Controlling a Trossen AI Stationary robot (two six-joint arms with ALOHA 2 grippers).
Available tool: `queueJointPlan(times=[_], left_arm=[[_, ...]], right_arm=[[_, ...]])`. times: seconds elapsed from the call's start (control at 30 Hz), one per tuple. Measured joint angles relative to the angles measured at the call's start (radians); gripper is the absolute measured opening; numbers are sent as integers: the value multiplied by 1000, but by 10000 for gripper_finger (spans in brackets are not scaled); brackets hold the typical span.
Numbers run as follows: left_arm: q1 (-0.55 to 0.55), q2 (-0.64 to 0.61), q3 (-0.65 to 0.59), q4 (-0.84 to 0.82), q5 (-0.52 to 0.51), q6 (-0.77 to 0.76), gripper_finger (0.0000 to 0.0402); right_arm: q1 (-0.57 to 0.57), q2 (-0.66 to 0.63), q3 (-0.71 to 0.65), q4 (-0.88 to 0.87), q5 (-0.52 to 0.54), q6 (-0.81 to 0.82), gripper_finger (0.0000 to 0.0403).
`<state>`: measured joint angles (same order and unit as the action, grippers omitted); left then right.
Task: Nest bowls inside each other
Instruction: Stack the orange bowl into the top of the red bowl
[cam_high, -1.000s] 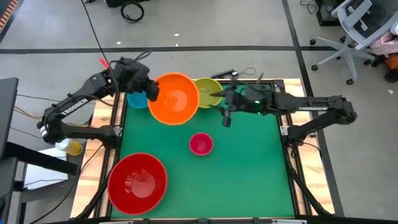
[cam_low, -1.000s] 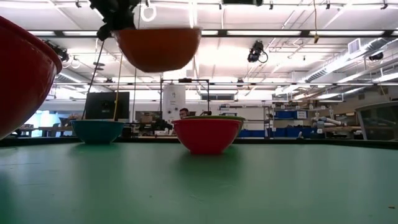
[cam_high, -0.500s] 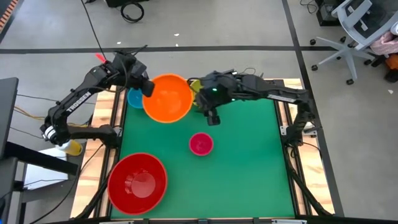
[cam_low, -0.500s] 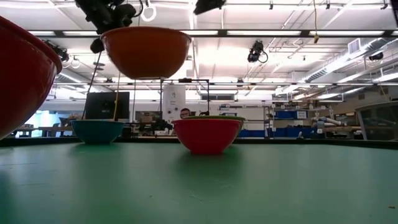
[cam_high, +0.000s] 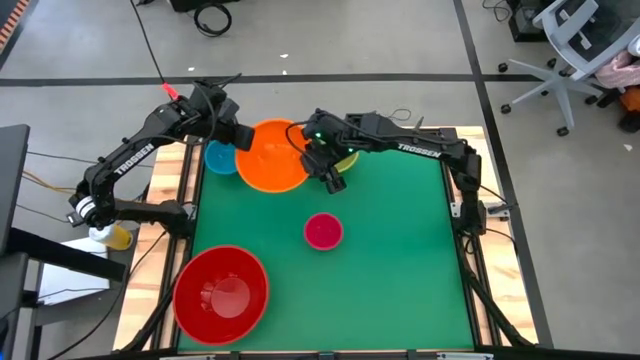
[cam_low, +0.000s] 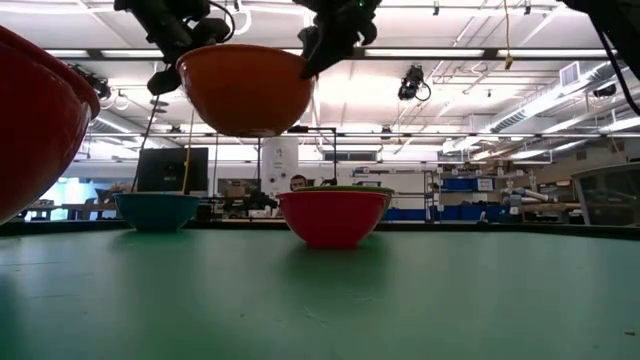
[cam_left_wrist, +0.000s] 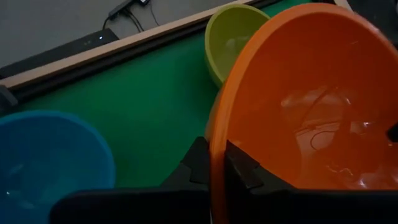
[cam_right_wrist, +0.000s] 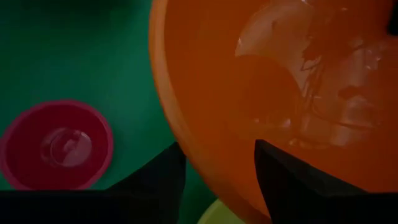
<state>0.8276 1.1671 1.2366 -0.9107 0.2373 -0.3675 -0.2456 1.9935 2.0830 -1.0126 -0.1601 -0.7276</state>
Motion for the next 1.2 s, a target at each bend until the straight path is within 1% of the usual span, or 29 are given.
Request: queueJointPlan(times=[0.07, 0.17, 0.23, 0.33, 0.37, 0.47, 0.53, 0.6, 0.67, 0.73, 0.83, 0.9, 1.0, 1.1, 1.2], left_arm=[[0, 0, 0, -2, 12, -16, 14], [-1, 0, 0, -1, 23, -33, 15], [-4, 0, 0, 2, 32, -36, 15], [-7, 0, 0, 25, 43, -41, 23], [-6, -2, 0, 31, 49, -43, 29], [-4, -20, 13, 25, 64, -32, 58], [8, -40, 44, 14, 70, -6, 83], [17, -63, 84, 8, 69, 21, 108], [31, -79, 125, -8, 66, 46, 132], [37, -100, 161, -28, 64, 75, 152], [24, -142, 187, -27, 87, 176, 168], [-13, -158, 186, -43, 154, 275, 172], [-108, -167, 184, -83, 224, 451, 173], [-236, -173, 184, -92, 227, 594, 173], [-367, -173, 184, -96, 196, 708, 173]], right_arm=[[-8, 2, -1, -9, -15, -18, 174], [-12, 0, -6, 0, -26, -26, 141], [-13, -1, -8, -10, -27, -44, 111], [-7, -2, -8, -21, -65, -80, 56], [-1, -1, -8, -19, -77, -85, 45], [23, 0, -8, -29, -67, -76, 43], [47, 0, -9, -32, -1, -37, 23], [65, 2, -13, -47, 74, -21, 20], [77, 6, -13, -13, 90, -29, 20], [98, 11, -12, -9, 101, -3, 20], [116, 21, -12, 0, 108, 33, 20], [124, 23, -13, -6, 114, 60, 20], [133, 21, -11, -4, 135, 100, 20], [163, 20, -11, -48, 142, 93, 20], [207, 21, -11, -34, 153, 48, 20]])
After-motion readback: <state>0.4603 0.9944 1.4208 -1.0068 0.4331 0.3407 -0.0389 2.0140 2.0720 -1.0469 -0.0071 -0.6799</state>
